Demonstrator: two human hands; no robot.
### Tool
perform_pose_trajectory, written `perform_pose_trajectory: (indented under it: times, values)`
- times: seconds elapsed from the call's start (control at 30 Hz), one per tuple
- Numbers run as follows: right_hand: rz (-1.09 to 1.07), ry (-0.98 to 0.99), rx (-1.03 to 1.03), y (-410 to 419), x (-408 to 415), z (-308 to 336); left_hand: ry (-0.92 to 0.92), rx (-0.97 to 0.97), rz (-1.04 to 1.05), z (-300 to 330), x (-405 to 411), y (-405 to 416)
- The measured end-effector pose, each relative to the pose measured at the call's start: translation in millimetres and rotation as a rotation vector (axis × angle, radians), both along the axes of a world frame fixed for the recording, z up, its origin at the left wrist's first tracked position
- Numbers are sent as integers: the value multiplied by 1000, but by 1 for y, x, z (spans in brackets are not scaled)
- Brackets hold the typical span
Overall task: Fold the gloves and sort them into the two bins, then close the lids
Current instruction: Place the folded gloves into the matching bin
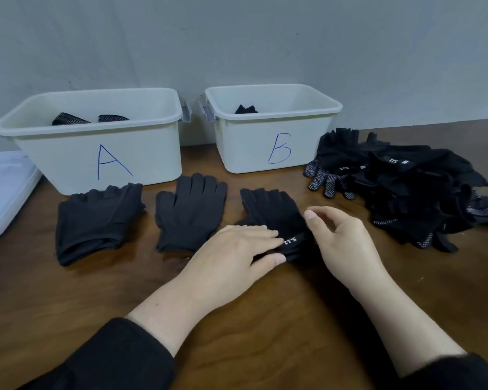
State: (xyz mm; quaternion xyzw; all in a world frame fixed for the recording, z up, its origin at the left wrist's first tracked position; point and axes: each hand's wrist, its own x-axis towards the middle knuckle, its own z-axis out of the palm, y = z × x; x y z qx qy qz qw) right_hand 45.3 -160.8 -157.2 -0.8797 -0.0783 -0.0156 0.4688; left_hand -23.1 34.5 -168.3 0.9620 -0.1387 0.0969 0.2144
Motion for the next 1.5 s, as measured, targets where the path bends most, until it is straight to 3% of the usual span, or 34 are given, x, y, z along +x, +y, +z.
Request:
perform_pose_trajectory:
  times: [0.27,0.37,0.47,0.57,0.63,0.73,0.83,0.9,1.0,1.13,1.3,1.43,1.5]
  values:
    - [134,214,-249,32,42,24,43,-111,-40,1,0,5]
    - [195,208,-225,46,49,29,34,-203,-32,0,1,8]
    - [167,208,-15,51,48,30,-46,-325,82,4,-1,8]
    - [154,368,457,50,42,37,-181,-589,314,10,1,9]
    - [165,479,713,52,36,48,-168,-750,457,18,3,13]
    - [217,487,841,55,28,69,78,-1074,528,30,7,16]
    - [229,480,915,62,20,83,378,-1493,423,33,11,18]
    - [232,491,935,67,15,87,485,-1650,335,32,12,19]
    - [225,507,956,69,10,91,456,-1652,366,30,14,22]
    - [220,519,959,67,9,99,539,-1867,254,40,12,23]
    - [223,534,925,63,12,104,634,-1793,133,47,12,24]
    - [213,535,925,61,18,99,635,-1809,53,47,11,23]
    - [214,517,888,58,22,100,622,-1725,57,46,12,25]
